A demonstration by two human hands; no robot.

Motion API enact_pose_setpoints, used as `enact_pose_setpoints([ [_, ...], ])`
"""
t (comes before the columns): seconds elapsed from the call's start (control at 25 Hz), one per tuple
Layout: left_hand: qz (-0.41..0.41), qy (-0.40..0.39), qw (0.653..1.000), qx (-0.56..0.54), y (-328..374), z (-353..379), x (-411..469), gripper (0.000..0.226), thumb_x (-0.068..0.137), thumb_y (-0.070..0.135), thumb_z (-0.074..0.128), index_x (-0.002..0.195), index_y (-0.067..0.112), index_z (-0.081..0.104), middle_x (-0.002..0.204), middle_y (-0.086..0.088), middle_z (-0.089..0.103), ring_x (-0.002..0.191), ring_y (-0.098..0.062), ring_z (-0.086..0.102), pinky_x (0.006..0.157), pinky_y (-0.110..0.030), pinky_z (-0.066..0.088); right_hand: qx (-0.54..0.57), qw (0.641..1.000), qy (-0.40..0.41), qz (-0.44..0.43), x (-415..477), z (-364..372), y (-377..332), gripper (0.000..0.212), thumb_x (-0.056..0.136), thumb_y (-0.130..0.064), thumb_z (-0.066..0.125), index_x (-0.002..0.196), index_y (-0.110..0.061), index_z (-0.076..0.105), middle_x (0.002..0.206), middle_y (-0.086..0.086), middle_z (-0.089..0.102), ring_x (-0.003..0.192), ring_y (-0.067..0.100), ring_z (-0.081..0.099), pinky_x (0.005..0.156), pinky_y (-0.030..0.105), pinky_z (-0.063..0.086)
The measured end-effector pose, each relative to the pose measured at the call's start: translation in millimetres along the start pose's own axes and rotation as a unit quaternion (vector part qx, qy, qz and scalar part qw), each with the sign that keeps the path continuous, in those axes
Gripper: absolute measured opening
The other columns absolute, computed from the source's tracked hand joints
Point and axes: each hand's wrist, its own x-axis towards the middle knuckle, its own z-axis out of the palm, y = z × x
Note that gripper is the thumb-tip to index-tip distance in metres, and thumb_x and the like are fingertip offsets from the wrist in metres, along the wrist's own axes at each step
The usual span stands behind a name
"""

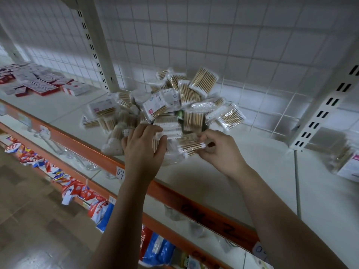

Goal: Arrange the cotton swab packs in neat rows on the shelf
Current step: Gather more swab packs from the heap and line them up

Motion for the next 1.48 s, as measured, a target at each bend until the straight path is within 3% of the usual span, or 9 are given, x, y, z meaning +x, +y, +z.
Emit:
enact_pose_setpoints([
  [0.16,0.001,0.0,1.0,0.0,-3,3,-1,0.031,0.088,0.041,0.046,0.102,0.019,0.063,0.105,0.002,0.06,0.101,-0.02,0.053,0.086,-0.042,0.04,0.042,0.999,0.024,0.007,-2,-9,0,0.019,0.075,-0.008,0.072,0.086,-0.014,0.057,0.1,-0.007,0.068,0.092,0.003,0.061,0.075,0.011,0.045],
  [0.32,0.014,-0.006,1.0,-0.008,-3,9,2,0.031,0.088,0.037,0.048,0.107,0.017,0.062,0.112,0.001,0.059,0.108,-0.021,0.052,0.088,-0.026,0.028,0.042,0.997,0.065,-0.019,-2,-13,0,0.024,0.083,-0.011,0.066,0.104,-0.019,0.059,0.096,-0.015,0.059,0.086,0.005,0.057,0.071,0.01,0.045],
  [0.44,0.028,-0.024,0.999,-0.011,-4,15,7,0.032,0.089,0.034,0.05,0.111,0.015,0.061,0.117,-0.002,0.059,0.113,-0.023,0.051,0.092,-0.03,0.035,0.006,0.995,0.094,-0.027,0,-13,5,0.03,0.087,-0.017,0.06,0.117,-0.019,0.064,0.108,-0.017,0.061,0.093,0.001,0.057,0.079,0.011,0.044],
  [0.6,0.034,-0.057,0.998,-0.009,-5,20,19,0.031,0.09,0.026,0.06,0.118,0.012,0.059,0.122,-0.005,0.058,0.116,-0.027,0.05,0.094,-0.034,0.038,-0.013,0.996,0.09,-0.019,3,-12,10,0.021,0.08,-0.024,0.074,0.098,-0.016,0.067,0.093,-0.009,0.063,0.086,0.007,0.056,0.075,0.018,0.043],
  [0.8,0.029,-0.128,0.991,-0.026,-3,30,34,0.049,0.084,0.034,0.068,0.128,0.016,0.055,0.129,-0.001,0.055,0.122,-0.025,0.046,0.098,-0.039,0.041,-0.026,0.997,0.067,0.021,-1,-18,5,0.029,0.076,-0.022,0.073,0.092,-0.02,0.05,0.082,-0.012,0.061,0.072,0.013,0.058,0.064,0.031,0.046],
  [1.0,0.016,-0.118,0.993,-0.021,-3,36,35,0.054,0.067,0.024,0.083,0.116,0.012,0.066,0.12,-0.005,0.061,0.116,-0.029,0.05,0.098,-0.033,0.035,-0.02,0.996,0.074,0.045,-6,-34,0,0.056,0.077,-0.018,0.069,0.126,-0.032,0.045,0.082,-0.022,0.055,0.073,-0.001,0.055,0.059,0.006,0.036],
  [1.08,0.029,-0.091,0.995,-0.02,0,33,32,0.045,0.067,0.02,0.083,0.109,0.011,0.07,0.112,-0.006,0.064,0.109,-0.029,0.054,0.092,-0.03,0.036,-0.011,0.995,0.085,0.043,-6,-42,-3,0.061,0.077,-0.013,0.066,0.13,-0.036,0.047,0.079,-0.023,0.054,0.069,-0.001,0.052,0.058,0.006,0.034],
  [1.32,0.078,-0.02,0.991,-0.105,34,11,30,0.028,0.086,0.026,0.068,0.111,0.013,0.065,0.109,-0.001,0.067,0.079,-0.017,0.065,0.073,-0.029,0.051,0.026,0.989,0.123,0.074,-18,-80,-15,0.037,0.075,-0.006,0.064,0.102,-0.023,0.045,0.076,-0.008,0.053,0.054,0.01,0.043,0.052,0.026,0.039],
  [1.48,0.072,-0.013,0.979,-0.189,73,19,28,0.02,0.095,0.022,0.055,0.115,0.016,0.056,0.102,-0.003,0.065,0.087,-0.011,0.058,0.07,-0.024,0.042,-0.035,0.986,0.123,0.111,-36,-120,-17,0.035,0.074,-0.005,0.064,0.093,-0.018,0.038,0.068,-0.004,0.043,0.049,0.013,0.036,0.046,0.022,0.03],
])
